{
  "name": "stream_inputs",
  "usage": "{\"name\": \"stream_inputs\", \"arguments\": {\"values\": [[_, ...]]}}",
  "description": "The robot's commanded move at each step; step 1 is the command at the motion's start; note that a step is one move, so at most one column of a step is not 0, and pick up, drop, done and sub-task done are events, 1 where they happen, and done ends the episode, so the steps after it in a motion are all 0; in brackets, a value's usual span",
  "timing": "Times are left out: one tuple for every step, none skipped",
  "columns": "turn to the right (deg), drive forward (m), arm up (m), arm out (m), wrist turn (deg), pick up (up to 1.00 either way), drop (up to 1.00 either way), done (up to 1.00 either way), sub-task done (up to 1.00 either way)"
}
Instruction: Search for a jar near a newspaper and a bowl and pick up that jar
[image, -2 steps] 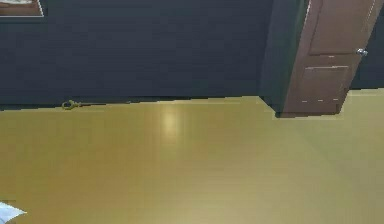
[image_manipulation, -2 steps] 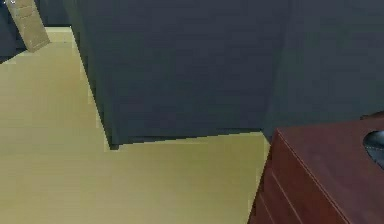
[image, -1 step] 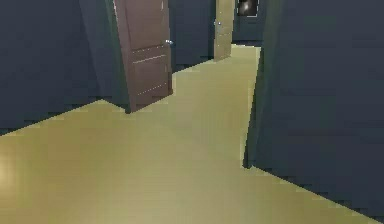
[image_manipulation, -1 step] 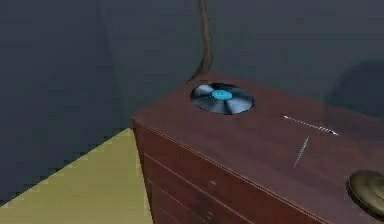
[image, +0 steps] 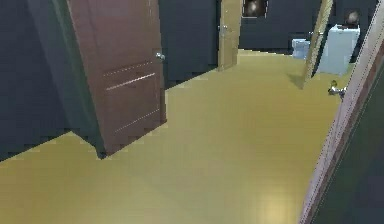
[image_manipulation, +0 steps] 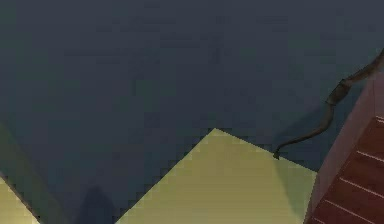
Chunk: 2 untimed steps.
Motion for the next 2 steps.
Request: {"name": "stream_inputs", "arguments": {"values": [[9.0,0.0,0.0,0.0,0.0,0.0,0.0,0.0,0.0],[0.0,0.3,0.0,0.0,0.0,0.0,0.0,0.0,0.0]]}}
